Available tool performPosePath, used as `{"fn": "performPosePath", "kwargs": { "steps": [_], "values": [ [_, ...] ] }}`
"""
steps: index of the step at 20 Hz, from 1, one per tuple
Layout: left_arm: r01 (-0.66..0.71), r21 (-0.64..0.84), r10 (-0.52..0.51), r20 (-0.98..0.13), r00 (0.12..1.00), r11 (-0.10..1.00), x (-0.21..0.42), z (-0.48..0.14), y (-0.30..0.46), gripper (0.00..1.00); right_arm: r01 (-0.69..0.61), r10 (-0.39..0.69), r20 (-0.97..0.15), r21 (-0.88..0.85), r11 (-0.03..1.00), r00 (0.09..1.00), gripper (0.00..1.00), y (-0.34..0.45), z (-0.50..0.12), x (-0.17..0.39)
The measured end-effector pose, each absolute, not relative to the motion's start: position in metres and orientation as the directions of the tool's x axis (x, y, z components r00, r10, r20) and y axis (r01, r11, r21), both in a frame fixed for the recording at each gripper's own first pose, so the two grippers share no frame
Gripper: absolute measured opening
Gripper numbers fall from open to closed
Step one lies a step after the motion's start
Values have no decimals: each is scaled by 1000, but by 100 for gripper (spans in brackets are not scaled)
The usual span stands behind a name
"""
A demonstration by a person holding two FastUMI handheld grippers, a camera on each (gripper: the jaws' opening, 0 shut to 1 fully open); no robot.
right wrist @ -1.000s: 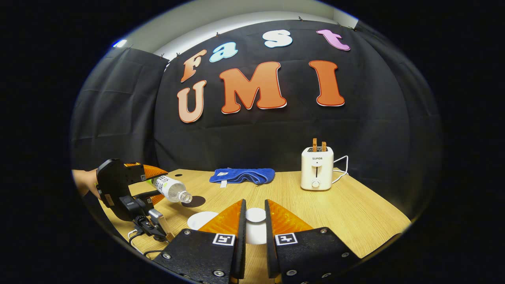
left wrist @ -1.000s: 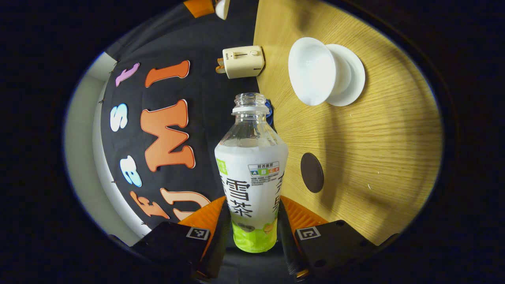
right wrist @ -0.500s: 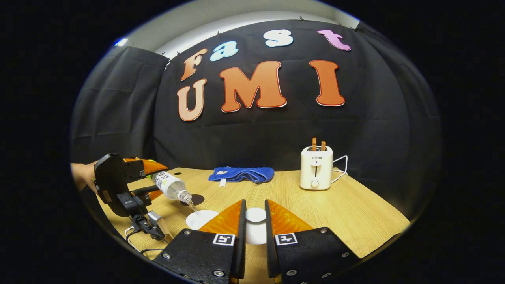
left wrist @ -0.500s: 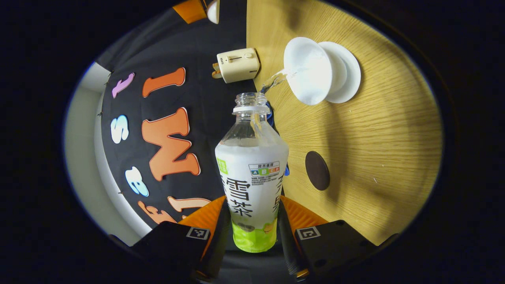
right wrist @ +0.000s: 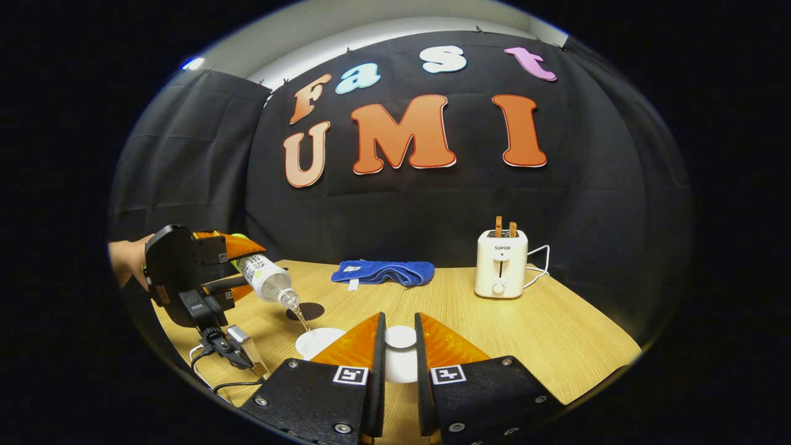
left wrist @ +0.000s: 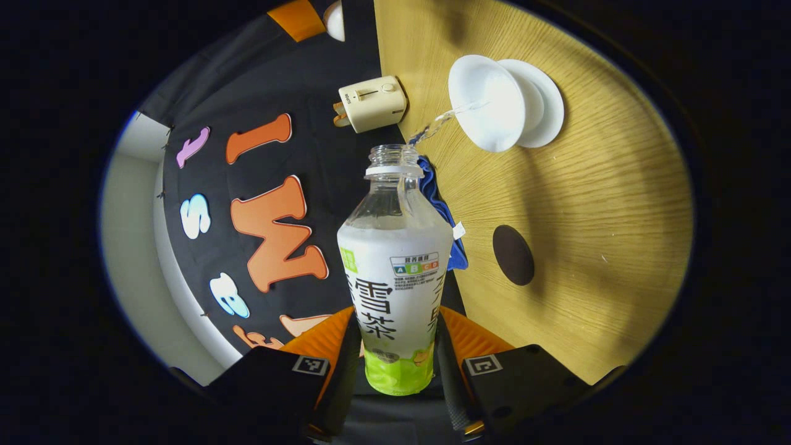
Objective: Open the teacup lid with one hand, grasp the water bottle and pour water into the teacup with the other hand; after pouring, place the water bottle on the coaster and then close the teacup lid.
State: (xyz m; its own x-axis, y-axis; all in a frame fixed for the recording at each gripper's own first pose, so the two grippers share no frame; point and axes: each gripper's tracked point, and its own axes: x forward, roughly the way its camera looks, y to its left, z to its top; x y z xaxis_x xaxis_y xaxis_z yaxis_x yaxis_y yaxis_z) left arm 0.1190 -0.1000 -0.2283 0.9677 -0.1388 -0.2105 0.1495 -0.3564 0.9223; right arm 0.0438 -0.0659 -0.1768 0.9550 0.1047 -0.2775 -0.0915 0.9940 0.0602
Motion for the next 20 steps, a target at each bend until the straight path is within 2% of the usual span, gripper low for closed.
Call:
{"fn": "performPosePath", "kwargs": {
  "steps": [20],
  "values": [
    [-30,850,-193,-85,978,-526,119,-189,-113,65,-97,108,-266,52,994,958,23,-72,-172,41]
  ]
}}
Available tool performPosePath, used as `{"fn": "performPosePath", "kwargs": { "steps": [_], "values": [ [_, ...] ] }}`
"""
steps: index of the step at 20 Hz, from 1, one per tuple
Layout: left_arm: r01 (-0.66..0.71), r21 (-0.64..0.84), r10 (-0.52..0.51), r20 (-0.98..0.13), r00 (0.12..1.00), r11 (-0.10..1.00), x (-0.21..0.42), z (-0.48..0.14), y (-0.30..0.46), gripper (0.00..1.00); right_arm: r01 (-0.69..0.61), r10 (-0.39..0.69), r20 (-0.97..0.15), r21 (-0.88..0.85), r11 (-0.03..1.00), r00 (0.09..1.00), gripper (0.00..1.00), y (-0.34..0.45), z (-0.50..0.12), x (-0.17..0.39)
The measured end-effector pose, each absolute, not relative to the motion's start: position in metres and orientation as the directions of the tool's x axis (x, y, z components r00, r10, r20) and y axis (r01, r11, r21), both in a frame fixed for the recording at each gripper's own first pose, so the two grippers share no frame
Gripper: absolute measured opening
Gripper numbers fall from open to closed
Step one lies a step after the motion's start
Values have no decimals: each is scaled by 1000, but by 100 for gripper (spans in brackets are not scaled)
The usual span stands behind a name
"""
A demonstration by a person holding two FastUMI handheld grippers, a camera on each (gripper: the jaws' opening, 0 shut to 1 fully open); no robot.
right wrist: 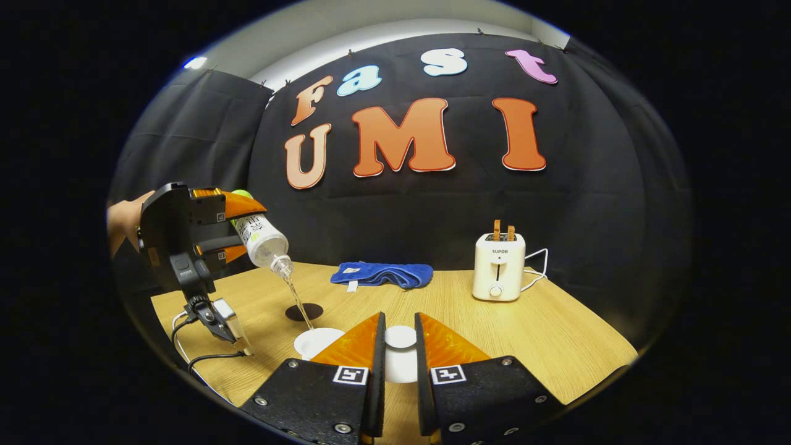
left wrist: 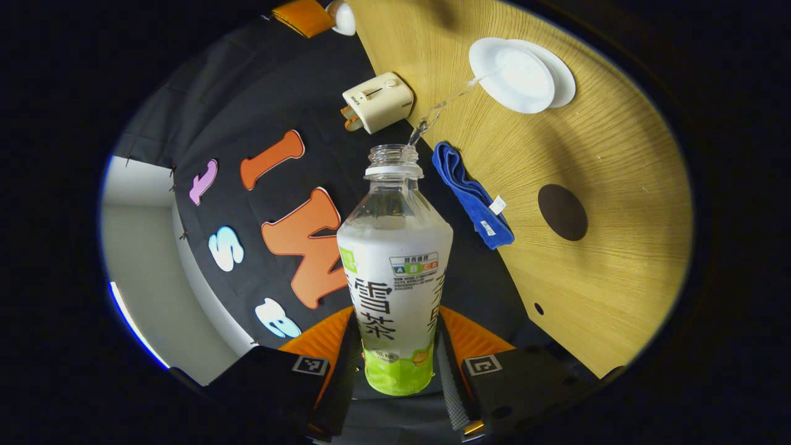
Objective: Open the teacup lid with one hand, grasp the water bottle and pour water into the teacup with the other hand; after pouring, place the water bottle on the coaster and then close the teacup lid.
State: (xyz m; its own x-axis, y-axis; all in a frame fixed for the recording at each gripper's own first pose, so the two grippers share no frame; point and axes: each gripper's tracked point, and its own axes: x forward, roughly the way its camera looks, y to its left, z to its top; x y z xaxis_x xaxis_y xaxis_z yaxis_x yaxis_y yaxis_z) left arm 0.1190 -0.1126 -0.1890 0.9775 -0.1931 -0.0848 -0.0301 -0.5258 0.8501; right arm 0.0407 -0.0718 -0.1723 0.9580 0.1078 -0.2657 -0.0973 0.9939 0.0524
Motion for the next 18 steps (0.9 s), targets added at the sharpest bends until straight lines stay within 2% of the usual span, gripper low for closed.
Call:
{"fn": "performPosePath", "kwargs": {
  "steps": [11,18],
  "values": [
    [-41,801,-234,-125,964,-597,123,-209,-127,65,-106,117,-271,54,993,955,23,-68,-176,41],
    [-20,827,-260,-153,954,-562,120,-227,-133,64,-112,127,-281,68,991,951,23,-65,-180,42]
  ]
}}
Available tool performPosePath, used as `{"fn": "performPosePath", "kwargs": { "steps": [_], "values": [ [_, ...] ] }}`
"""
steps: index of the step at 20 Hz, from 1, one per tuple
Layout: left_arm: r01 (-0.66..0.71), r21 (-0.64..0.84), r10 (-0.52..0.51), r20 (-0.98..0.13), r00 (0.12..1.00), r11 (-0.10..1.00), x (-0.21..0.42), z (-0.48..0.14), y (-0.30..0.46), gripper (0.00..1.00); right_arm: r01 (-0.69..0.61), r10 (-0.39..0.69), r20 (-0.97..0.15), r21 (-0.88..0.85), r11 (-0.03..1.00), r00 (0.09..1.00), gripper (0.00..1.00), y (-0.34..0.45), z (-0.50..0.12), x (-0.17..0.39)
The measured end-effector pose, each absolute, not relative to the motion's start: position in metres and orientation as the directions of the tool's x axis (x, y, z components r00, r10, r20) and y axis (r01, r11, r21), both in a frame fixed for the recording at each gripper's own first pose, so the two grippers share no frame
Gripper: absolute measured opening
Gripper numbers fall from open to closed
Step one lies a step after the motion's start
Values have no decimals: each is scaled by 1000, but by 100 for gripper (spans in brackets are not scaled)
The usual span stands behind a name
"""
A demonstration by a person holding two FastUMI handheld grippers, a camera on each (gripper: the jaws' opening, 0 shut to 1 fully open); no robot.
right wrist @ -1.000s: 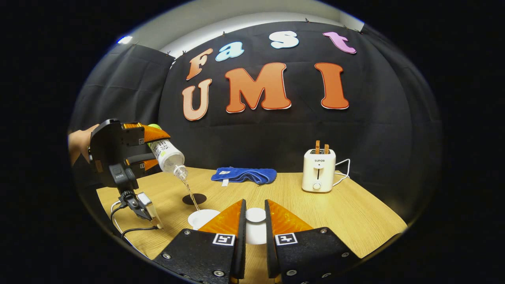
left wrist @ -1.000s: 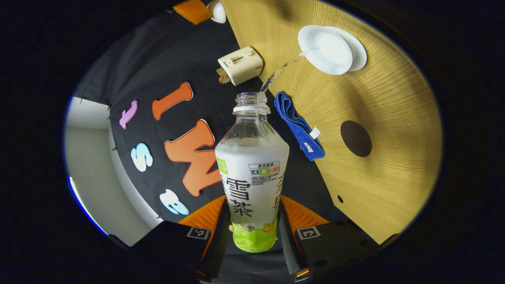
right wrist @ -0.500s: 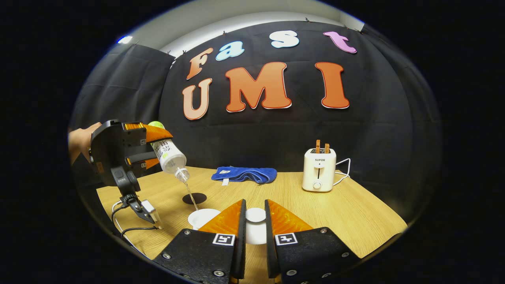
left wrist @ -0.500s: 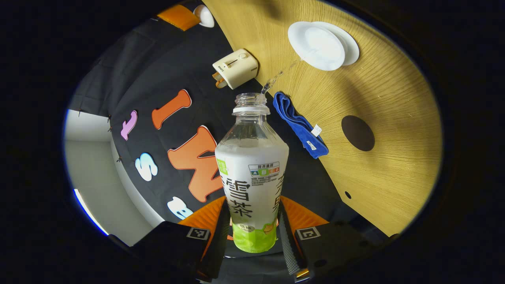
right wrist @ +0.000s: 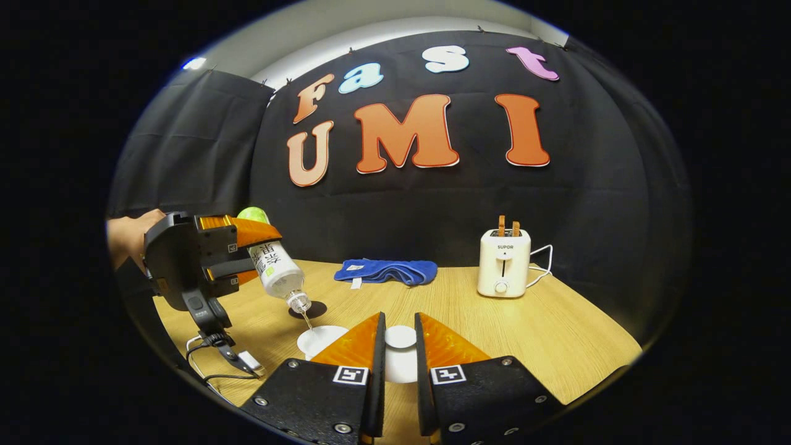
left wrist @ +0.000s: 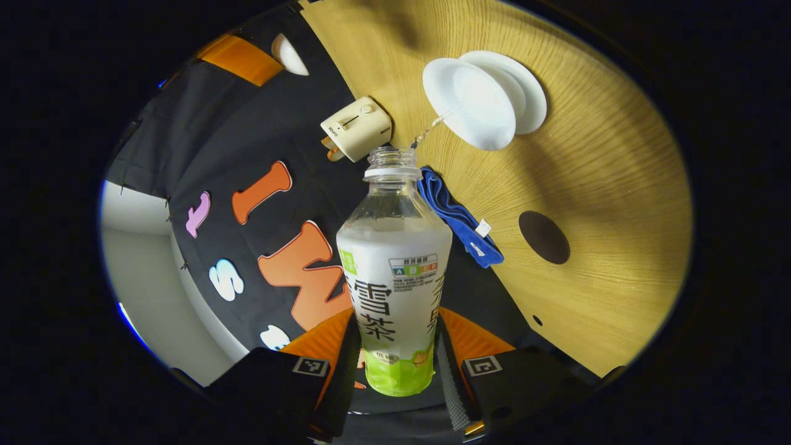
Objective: Open the teacup lid with one hand, grasp the water bottle and pour water into the teacup with the other hand; after pouring, place the water bottle on the coaster and then close the teacup lid.
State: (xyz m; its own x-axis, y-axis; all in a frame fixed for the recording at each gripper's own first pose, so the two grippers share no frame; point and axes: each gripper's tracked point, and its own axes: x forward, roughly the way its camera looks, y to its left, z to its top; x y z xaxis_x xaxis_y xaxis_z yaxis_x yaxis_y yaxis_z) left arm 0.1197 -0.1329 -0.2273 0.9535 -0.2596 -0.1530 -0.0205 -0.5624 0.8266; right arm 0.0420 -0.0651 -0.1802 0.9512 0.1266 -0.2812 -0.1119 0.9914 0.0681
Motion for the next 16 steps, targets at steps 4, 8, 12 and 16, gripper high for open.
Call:
{"fn": "performPosePath", "kwargs": {
  "steps": [4,8,12,16],
  "values": [
    [26,876,-255,-169,952,-482,121,-240,-125,65,-115,132,-281,74,991,951,23,-62,-181,42],
    [120,961,-250,-183,951,-248,118,-256,-115,63,-123,144,-273,91,988,951,23,-54,-179,46],
    [119,988,-281,-89,956,93,115,-242,-125,62,-152,173,-266,99,984,948,23,-38,-177,49],
    [80,888,-246,38,968,452,119,-226,-121,64,-145,167,-263,101,984,950,23,-36,-176,56]
  ]
}}
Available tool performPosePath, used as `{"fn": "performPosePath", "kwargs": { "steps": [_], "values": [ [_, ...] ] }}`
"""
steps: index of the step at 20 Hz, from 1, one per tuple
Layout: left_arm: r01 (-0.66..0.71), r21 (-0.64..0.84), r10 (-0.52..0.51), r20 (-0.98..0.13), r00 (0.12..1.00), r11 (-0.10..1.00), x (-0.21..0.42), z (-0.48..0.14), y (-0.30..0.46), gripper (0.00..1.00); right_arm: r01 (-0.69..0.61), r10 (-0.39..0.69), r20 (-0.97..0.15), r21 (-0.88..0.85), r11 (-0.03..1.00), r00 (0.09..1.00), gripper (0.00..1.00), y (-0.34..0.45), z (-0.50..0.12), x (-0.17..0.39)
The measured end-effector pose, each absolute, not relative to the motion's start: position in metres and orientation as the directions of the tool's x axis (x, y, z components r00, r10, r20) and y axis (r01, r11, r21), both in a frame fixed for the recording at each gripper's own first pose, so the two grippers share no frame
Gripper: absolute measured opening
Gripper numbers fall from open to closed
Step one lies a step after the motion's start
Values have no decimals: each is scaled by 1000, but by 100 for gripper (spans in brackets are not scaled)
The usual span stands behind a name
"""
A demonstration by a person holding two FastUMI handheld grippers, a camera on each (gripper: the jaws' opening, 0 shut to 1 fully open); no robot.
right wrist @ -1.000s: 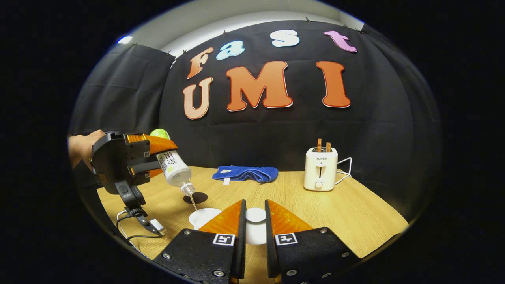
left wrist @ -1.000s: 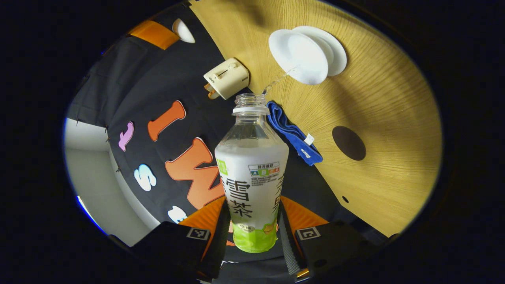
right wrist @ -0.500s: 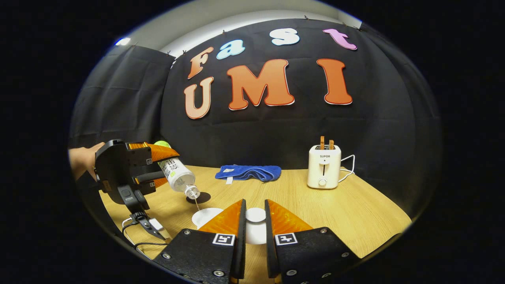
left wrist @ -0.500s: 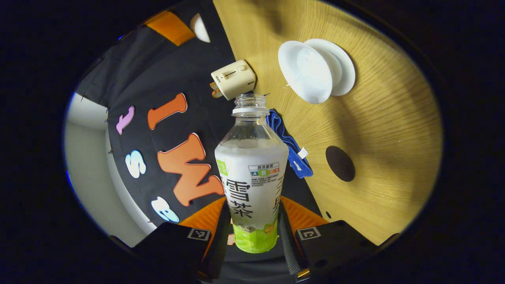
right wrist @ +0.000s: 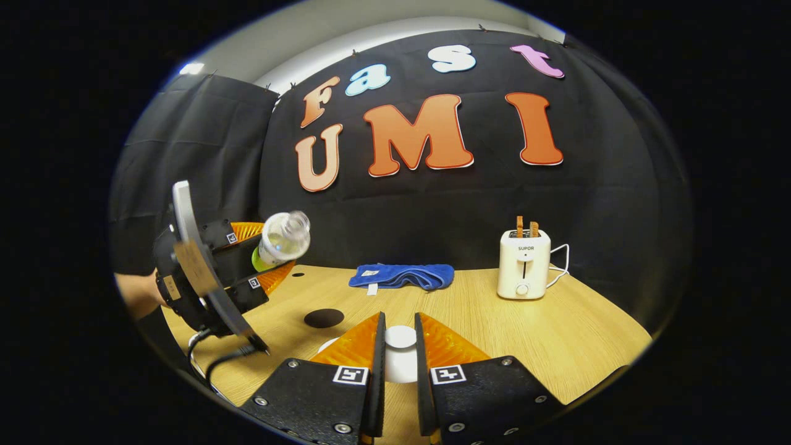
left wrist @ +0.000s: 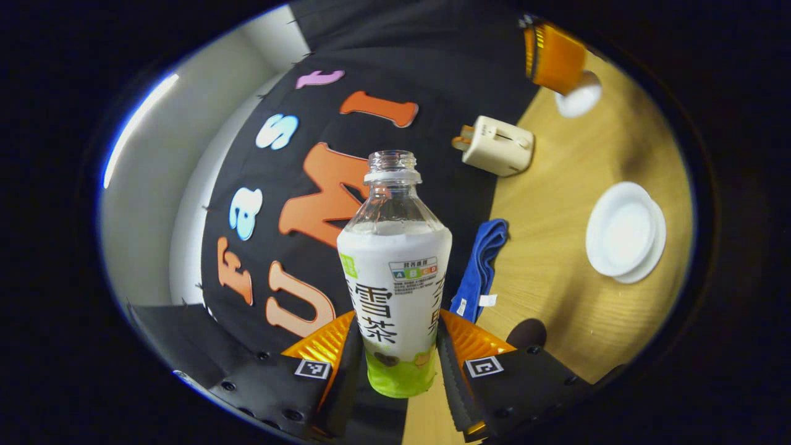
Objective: Open the teacup lid with one hand, grasp the water bottle and pour water into the teacup with the other hand; after pouring, place the water bottle on the coaster and then close the teacup lid.
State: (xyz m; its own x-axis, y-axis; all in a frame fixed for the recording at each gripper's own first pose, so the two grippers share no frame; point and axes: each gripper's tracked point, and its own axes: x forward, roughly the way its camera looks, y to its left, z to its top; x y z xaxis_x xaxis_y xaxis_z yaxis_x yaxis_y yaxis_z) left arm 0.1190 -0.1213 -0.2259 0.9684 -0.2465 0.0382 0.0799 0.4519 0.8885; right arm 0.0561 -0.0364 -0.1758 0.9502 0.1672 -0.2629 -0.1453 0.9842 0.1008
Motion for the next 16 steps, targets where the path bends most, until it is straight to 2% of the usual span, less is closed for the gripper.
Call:
{"fn": "performPosePath", "kwargs": {
  "steps": [1,2,3,6,7,8,12,15,16],
  "values": [
    [68,850,-235,67,970,523,120,-219,-118,61,-141,162,-265,94,985,951,23,-38,-176,57],
    [58,803,-217,90,972,593,122,-214,-111,64,-136,155,-266,87,987,951,23,-40,-176,59],
    [61,747,-203,100,974,663,124,-211,-109,61,-133,151,-266,83,988,952,23,-42,-176,61],
    [123,568,-197,70,978,814,139,-208,-113,64,-128,146,-263,86,988,954,23,-41,-173,69],
    [139,518,-198,59,978,844,144,-208,-114,67,-131,150,-268,86,988,952,23,-38,-175,72],
    [146,465,-192,53,980,873,137,-210,-112,61,-132,150,-266,84,988,952,23,-37,-174,76],
    [143,227,-156,42,987,963,145,-210,-109,64,-147,168,-268,98,984,949,23,-28,-176,90],
    [141,46,-141,17,990,989,150,-217,-109,62,-163,183,-275,94,982,944,23,-21,-178,97],
    [141,2,-141,8,990,990,151,-218,-109,64,-170,190,-279,93,981,941,23,-18,-180,98]
  ]
}}
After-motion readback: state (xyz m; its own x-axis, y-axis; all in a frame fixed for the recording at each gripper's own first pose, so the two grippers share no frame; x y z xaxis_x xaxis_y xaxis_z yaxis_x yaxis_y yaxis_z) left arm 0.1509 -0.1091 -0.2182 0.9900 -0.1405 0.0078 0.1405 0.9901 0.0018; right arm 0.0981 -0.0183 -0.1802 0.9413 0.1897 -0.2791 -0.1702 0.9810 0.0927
